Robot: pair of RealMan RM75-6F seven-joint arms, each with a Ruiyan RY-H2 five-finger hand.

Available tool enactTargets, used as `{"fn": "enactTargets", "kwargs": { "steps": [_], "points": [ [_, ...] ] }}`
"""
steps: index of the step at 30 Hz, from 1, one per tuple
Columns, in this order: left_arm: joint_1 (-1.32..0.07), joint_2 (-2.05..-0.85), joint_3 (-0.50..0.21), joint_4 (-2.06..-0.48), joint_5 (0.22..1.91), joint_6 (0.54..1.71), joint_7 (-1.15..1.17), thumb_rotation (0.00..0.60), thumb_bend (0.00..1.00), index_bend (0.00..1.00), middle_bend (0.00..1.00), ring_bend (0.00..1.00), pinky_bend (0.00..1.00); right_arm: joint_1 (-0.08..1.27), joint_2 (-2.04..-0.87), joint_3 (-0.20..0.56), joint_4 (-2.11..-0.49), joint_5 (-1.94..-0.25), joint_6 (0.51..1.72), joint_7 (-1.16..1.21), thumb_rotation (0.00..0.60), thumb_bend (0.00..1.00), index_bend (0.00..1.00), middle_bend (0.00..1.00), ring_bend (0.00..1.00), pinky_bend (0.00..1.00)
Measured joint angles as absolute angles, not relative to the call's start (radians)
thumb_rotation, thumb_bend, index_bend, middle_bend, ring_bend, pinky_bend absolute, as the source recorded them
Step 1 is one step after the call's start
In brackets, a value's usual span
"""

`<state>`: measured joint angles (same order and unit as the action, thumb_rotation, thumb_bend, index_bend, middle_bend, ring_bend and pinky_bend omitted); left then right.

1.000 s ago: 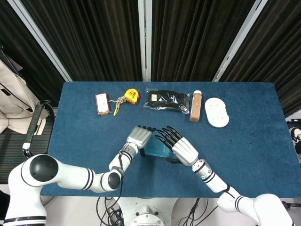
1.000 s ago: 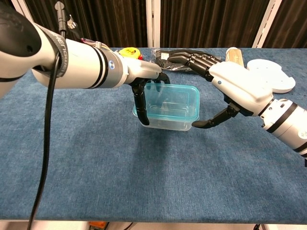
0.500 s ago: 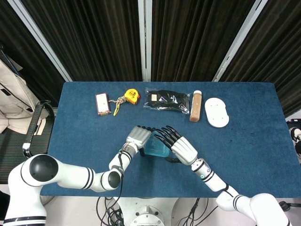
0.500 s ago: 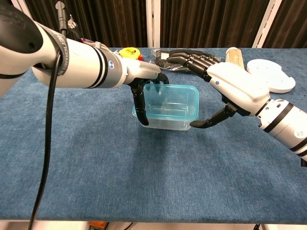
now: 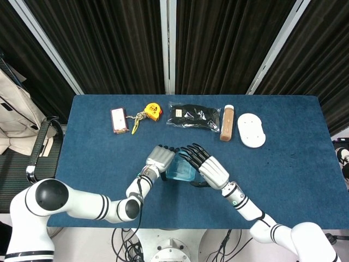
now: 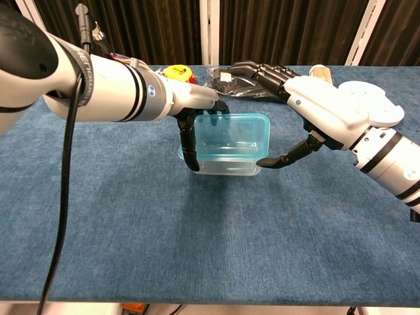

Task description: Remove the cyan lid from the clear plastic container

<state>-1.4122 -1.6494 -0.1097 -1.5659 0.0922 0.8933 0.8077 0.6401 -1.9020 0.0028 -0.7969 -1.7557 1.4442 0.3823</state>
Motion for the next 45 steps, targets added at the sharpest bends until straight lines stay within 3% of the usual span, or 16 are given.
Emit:
{"fn": "enactTargets", "kwargs": {
  "steps": [14,18,22,36,45],
  "points": [
    [-1.413,-1.656,-0.117,-1.567,0.087,0.904,0.829,0.600,0.05,0.23,0.23,0.18,0.19,0.649,-1.878,0.006,-0.845,-1.748,1.446,0.380,0.600,0.04,0.00,0.00,0.00,0.00],
    [-1.410,-1.648,-0.122,-1.580,0.090,0.899,0.824,0.600,0.05,0.16,0.19,0.14,0.18,0.645,-1.875,0.002,-0.847,-1.750,1.460,0.396,0.600,0.21,0.01,0.02,0.00,0.00],
    [-1.406,-1.639,-0.128,-1.594,0.099,0.895,0.816,0.600,0.05,0.13,0.17,0.11,0.18,0.641,-1.876,0.001,-0.840,-1.751,1.472,0.417,0.600,0.32,0.12,0.07,0.00,0.00],
    [-1.382,-1.611,-0.135,-1.632,0.135,0.886,0.769,0.600,0.05,0.01,0.07,0.02,0.11,0.631,-1.869,-0.001,-0.847,-1.731,1.450,0.416,0.600,0.33,0.41,0.12,0.00,0.00],
    [-1.368,-1.603,-0.128,-1.644,0.171,0.893,0.744,0.600,0.05,0.00,0.00,0.00,0.07,0.631,-1.857,0.001,-0.874,-1.723,1.433,0.402,0.600,0.37,0.57,0.16,0.00,0.00]
  ]
}}
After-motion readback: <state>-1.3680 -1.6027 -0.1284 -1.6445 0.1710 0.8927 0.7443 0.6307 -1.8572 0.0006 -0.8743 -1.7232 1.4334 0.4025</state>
